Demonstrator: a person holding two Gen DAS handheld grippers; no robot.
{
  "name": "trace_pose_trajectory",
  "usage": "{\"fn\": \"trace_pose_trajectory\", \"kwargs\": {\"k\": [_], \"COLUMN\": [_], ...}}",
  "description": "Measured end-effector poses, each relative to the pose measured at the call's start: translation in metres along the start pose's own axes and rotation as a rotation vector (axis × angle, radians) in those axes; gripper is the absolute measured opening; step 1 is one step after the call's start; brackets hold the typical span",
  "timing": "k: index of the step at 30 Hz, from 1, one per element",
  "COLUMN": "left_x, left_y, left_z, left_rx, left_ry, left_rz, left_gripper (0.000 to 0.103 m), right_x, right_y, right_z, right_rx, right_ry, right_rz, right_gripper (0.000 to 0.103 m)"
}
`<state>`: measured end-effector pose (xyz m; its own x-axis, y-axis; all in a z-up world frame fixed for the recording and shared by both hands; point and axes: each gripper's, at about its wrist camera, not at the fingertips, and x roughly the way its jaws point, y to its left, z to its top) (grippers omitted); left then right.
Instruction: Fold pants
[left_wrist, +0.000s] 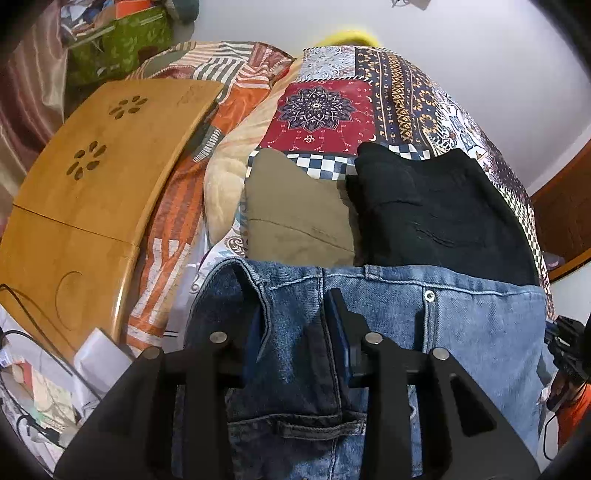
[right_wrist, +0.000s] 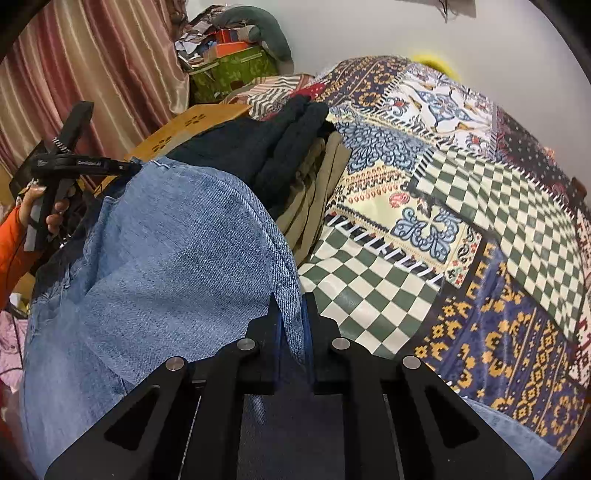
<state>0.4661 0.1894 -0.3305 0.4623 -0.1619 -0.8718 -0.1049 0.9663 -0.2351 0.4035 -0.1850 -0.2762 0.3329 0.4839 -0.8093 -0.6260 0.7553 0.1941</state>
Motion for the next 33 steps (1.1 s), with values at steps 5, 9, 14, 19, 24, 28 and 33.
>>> {"fn": "trace_pose_trajectory", "kwargs": {"k": [5,9,14,19,24,28,33], "left_x": [-0.016,-0.038,-0.069,-0.105,-0.14,-0.159,-0.186], "left_y": [-0.005,-0.011,-0.015,-0.017,-0.012,-0.014,-0.019], "left_z": [-0.007,-0.013,-0.02,-0.035,-0.055,-0.071,-0.098], "left_rx": [0.02,0.047,0.049,0.056,0.048,0.054,0.077], "left_ry": [-0.055,-0.093,-0.129,-0.165,-0.189,-0.206,-0.241], "left_rz": [0.003,0.02,0.013,0.033,0.011,0.024,0.039], "left_gripper": [0.022,0.019,0.016,0.002,0.002,0.002,0.002], "right_x": [0.0,-0.015,-0.035,-0.055,-0.078,-0.094,-0.115], "right_y": [0.0,0.004,0.009,0.02,0.036,0.05,0.068], "right_z": [-0.001,0.0,0.003,-0.002,-0.013,-0.023,-0.038], "right_rx": [-0.002,-0.006,-0.002,-0.005,-0.02,-0.022,-0.033], "right_ry": [-0.021,-0.059,-0.109,-0.138,-0.155,-0.173,-0.195], "right_rz": [-0.01,-0.021,-0.035,-0.043,-0.052,-0.049,-0.045], "right_gripper": [0.009,0.008,0.008,0.007,0.007,0.007,0.007]}}
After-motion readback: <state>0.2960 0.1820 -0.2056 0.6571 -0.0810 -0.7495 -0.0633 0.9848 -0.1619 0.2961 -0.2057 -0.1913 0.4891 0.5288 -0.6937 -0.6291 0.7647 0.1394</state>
